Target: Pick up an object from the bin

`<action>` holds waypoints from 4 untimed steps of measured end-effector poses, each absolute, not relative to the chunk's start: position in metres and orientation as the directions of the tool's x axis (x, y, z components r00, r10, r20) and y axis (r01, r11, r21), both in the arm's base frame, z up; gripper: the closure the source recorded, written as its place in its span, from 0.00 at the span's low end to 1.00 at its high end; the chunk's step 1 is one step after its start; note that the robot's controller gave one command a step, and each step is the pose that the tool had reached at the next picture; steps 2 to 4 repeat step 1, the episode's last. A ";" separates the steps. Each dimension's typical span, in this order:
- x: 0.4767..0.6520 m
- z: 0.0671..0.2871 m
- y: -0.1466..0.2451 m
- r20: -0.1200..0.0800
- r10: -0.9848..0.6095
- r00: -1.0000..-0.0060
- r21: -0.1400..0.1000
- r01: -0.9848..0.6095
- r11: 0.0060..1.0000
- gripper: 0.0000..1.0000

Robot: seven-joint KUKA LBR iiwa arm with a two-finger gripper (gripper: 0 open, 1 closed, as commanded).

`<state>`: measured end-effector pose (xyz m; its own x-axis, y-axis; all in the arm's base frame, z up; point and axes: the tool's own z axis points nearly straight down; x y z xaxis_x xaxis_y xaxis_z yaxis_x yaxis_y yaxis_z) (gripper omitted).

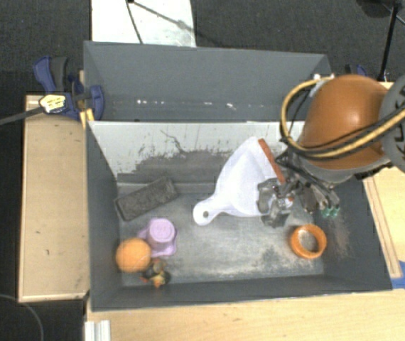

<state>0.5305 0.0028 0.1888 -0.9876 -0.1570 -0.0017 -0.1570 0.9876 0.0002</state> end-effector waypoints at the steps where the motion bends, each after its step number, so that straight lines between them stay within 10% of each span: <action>1: 0.523 0.241 -0.001 0.005 -0.132 -0.991 0.001 -0.132 0.991 1.00; 4: 0.523 0.241 -0.001 0.005 -0.132 -0.991 0.001 -0.132 0.991 1.00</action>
Offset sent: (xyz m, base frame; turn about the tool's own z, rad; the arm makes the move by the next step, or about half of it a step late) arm 0.0167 -0.0123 0.1071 0.0261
